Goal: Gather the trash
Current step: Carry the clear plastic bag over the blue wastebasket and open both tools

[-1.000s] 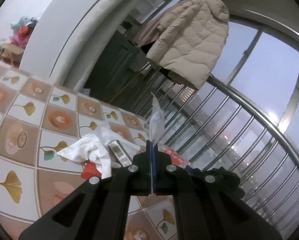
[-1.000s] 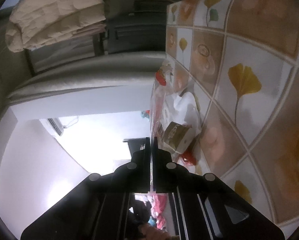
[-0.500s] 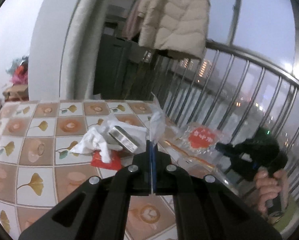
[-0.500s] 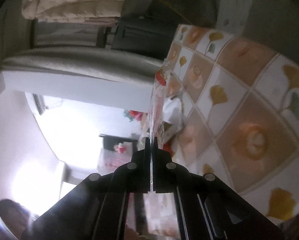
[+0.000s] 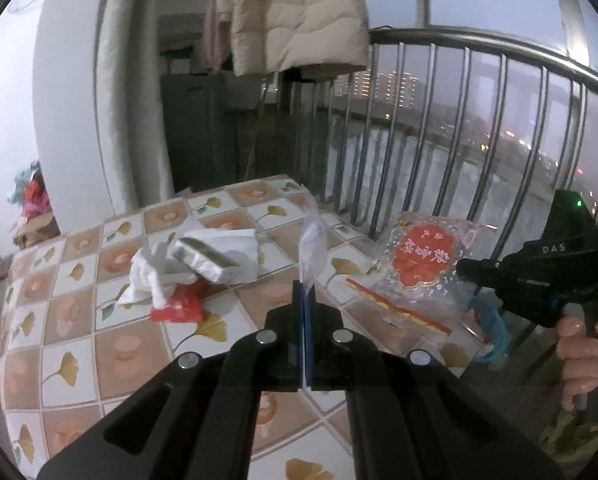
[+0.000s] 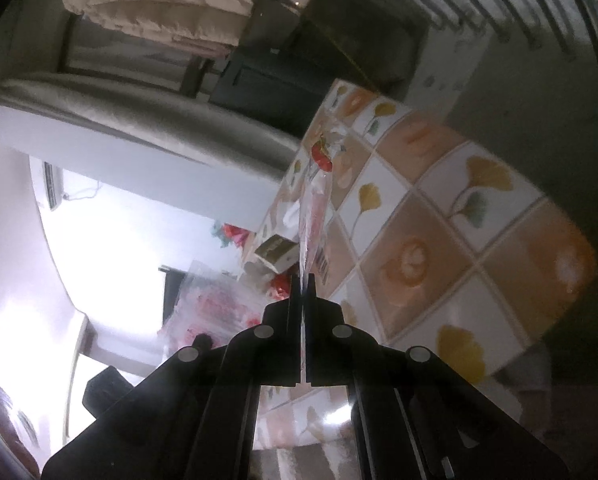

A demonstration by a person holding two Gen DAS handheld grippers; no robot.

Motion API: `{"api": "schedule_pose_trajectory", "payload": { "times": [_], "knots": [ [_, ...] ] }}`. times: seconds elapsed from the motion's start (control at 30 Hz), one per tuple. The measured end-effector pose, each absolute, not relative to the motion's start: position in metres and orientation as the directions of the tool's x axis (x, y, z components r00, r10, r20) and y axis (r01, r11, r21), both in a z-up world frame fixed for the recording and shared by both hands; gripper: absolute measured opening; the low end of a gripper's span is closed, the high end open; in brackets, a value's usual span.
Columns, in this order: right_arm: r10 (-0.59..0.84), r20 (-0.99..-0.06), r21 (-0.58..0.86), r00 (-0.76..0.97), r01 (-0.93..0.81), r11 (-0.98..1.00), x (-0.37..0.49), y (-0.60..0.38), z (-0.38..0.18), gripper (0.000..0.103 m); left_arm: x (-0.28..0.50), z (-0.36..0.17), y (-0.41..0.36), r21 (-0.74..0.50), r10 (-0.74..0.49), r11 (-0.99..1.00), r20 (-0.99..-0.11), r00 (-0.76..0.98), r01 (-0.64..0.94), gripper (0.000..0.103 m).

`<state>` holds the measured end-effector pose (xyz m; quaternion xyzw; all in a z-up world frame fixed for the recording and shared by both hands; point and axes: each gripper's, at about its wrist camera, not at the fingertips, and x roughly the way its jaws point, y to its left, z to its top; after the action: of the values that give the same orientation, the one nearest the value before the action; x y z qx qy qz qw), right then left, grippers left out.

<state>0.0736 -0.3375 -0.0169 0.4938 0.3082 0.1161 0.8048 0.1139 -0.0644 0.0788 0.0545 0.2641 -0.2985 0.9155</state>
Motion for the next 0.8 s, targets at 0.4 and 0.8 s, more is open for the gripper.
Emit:
{"api": "schedule_pose_trajectory", "payload": {
  "times": [0.4,0.8],
  "knots": [
    [0.261,-0.323,0.874,0.91,0.181,0.45,-0.005,-0.425,-0.002,0.0,0.103,0.114,-0.143,-0.102,-0.686,0.668,-0.47,0.556,0.737,0.0],
    [-0.041,-0.38,0.9,0.924,0.38,0.214,-0.096,-0.536,-0.07,0.0,0.095,0.088,-0.319,-0.276,-0.789,0.4,-0.589,0.174,0.874,0.0]
  ]
}}
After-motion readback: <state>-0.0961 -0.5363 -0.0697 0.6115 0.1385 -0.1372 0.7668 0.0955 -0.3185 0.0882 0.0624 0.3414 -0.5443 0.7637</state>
